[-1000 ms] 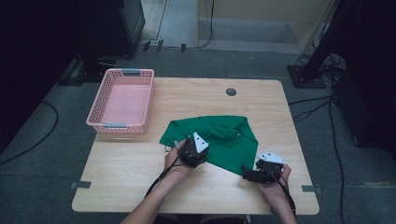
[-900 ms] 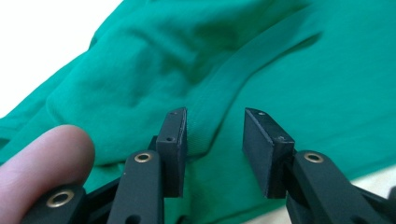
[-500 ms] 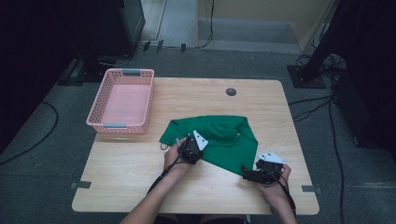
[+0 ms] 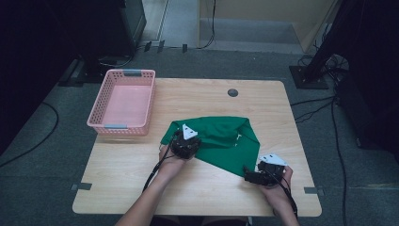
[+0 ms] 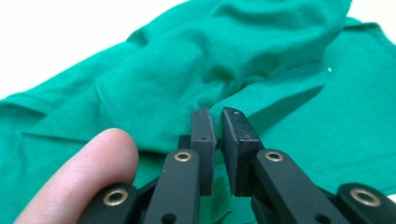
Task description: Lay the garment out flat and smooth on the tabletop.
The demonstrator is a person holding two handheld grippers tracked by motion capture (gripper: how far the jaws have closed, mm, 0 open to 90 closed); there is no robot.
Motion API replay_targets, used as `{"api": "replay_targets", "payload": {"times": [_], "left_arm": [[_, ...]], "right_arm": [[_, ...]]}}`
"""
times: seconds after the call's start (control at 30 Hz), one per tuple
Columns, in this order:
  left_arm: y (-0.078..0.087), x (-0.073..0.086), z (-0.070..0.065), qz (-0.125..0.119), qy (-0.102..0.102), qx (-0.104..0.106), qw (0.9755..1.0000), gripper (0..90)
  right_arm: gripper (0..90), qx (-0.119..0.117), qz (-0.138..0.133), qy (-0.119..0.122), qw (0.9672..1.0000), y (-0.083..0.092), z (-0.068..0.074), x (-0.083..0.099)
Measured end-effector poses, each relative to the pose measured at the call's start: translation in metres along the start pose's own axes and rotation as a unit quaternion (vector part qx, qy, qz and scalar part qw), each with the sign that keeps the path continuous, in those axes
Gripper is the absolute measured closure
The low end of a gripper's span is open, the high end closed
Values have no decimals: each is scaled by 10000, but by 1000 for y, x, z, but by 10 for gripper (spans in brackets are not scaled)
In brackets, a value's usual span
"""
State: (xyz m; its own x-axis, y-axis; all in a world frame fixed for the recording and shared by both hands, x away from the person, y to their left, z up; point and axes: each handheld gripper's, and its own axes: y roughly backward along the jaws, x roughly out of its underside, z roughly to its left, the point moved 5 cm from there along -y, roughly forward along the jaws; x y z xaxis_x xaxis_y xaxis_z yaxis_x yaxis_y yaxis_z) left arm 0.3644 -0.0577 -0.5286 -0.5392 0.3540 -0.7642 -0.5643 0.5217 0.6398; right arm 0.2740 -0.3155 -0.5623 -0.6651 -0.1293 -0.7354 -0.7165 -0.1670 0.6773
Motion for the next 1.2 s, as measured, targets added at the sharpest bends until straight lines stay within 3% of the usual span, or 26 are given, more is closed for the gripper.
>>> {"api": "replay_targets", "payload": {"times": [0.13,0.3,0.37,0.53,0.7,0.8,0.93,1.03,1.1,1.2], "left_arm": [[-8,2,7,6,359,153,9992,855],[-15,7,11,108,543,257,9981,854],[-16,6,11,106,602,272,9978,854],[-17,7,12,113,629,293,9975,853],[-17,8,13,77,693,325,9970,853],[-17,8,13,67,664,325,9972,852],[-16,8,13,90,630,342,9974,852],[-17,8,13,80,640,347,9973,852],[-16,8,13,94,616,338,9975,852],[-16,9,11,136,565,325,9978,852]], "right_arm": [[141,12,-152,-70,9999,5,-2,-3],[247,-292,-570,-138,9979,16,5,-17],[311,-460,-603,-109,9971,15,11,-24],[501,-684,-505,269,9960,-2,32,-36],[588,-857,-402,267,9951,-25,47,-49],[583,-813,-371,229,9957,-36,49,-55],[488,-673,-226,297,9970,-48,54,-61],[481,-487,-81,359,9981,-57,57,-63],[541,-349,-110,431,9984,-60,60,-66],[720,-37,-197,575,9981,-61,61,-69]]}}
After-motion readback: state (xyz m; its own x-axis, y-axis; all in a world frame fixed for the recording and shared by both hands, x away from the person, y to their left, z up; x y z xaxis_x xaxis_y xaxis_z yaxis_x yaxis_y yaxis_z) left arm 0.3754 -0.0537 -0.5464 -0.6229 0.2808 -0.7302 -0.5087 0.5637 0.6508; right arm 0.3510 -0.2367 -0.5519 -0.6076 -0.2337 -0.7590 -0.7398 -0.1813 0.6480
